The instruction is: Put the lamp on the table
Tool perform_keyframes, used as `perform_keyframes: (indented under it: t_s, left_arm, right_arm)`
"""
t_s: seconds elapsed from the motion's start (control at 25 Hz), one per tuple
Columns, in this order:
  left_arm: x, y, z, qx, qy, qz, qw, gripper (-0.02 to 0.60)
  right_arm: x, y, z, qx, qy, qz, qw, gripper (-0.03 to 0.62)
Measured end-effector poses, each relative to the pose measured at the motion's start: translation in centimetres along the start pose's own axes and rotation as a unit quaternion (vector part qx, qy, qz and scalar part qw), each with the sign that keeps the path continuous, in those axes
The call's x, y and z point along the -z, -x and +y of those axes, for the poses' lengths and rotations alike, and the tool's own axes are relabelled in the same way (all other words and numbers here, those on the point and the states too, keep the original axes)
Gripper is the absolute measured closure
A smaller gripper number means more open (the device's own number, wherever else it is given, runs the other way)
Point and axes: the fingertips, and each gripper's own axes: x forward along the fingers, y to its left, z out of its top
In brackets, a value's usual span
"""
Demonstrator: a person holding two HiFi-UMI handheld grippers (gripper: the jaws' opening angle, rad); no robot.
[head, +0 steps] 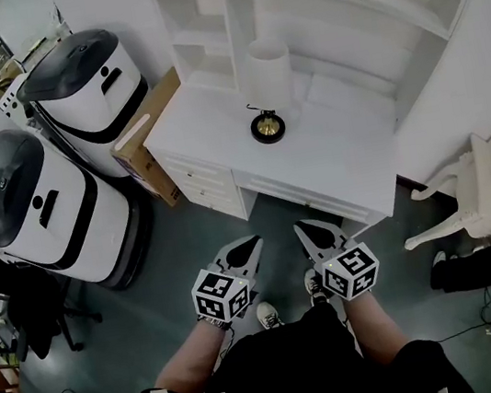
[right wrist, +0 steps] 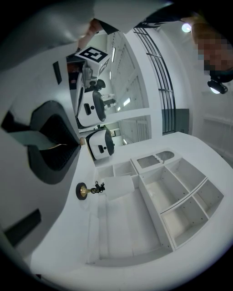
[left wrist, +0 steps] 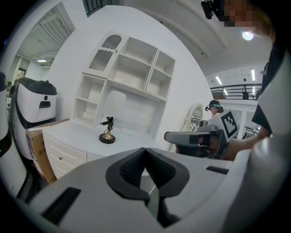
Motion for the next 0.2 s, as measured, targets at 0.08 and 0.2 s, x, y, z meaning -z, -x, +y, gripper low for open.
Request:
perform_keyframes:
  t_s: [0.08, 0.2]
  left_arm:
    - [0.05, -0.10, -0.14, 0.001, -0.001, 0.001, 1.0000, 0.575]
    - [0.12, -0.18, -0.35, 0.003, -0.002, 0.001, 1.0000, 0.575]
  right_arm:
    - [0.08, 0.08, -0.08, 0.000, 0.000, 0.000, 1.000, 0.569]
    - [0.16, 0.24, -0.11, 0.000, -0.001, 0.000, 1.000, 0.569]
